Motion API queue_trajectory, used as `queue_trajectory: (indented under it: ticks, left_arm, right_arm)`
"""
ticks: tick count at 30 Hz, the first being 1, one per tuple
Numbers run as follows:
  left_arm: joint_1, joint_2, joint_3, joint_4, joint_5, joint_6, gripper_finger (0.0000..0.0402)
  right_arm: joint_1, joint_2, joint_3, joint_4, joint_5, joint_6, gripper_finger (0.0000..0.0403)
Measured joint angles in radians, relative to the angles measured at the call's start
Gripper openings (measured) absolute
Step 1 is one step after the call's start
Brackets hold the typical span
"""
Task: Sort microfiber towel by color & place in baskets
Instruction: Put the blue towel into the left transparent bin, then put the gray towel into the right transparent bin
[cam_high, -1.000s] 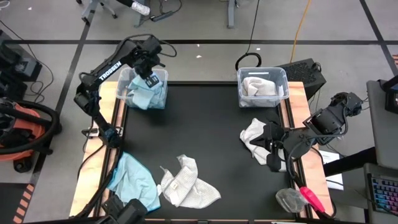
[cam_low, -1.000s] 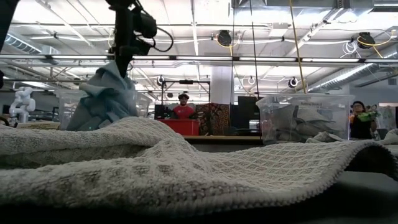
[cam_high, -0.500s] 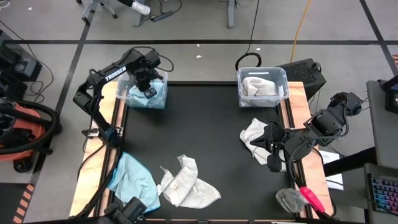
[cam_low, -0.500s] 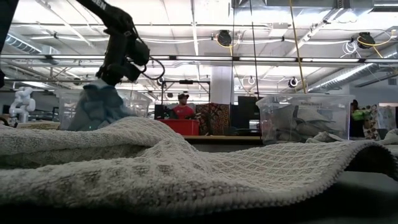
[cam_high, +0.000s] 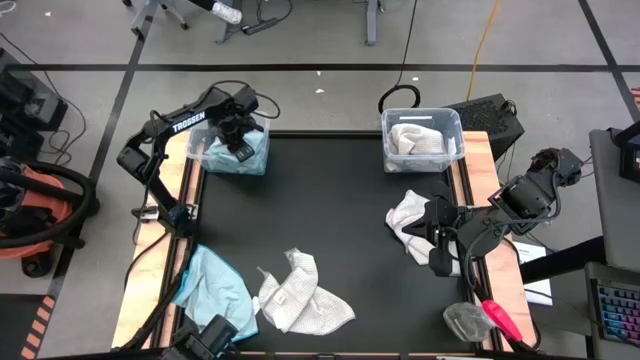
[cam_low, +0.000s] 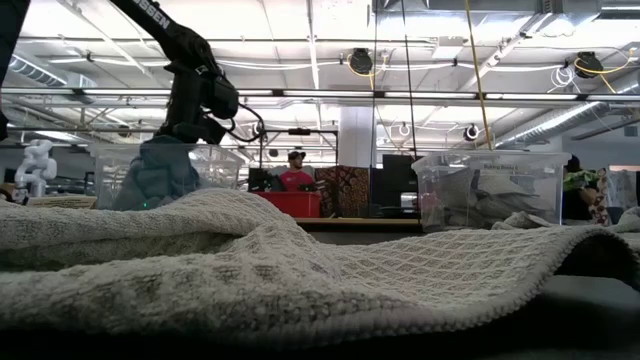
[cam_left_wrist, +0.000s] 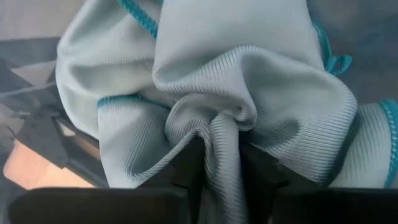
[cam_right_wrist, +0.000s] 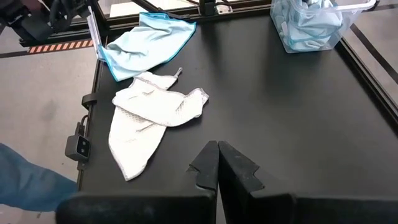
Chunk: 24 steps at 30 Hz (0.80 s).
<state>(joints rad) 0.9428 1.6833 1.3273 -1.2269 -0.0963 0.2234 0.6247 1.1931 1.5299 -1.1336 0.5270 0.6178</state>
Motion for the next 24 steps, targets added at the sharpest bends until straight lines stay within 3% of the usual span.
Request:
queue_trajectory:
  ticks: [13,24]
  left_arm:
    - [0.000,-0.005,0.008,0.008,0.042,-0.037,0.0186]
    - [-0.001,-0.143,0.115,-0.050,0.043,-0.053,0.0198]
  right_arm:
    - [0.000,0.000,0.000,0.001,0.000,0.011,0.0000]
    - [0.000,0.000,0.000,0.000,0.000,-0.030,0.0000]
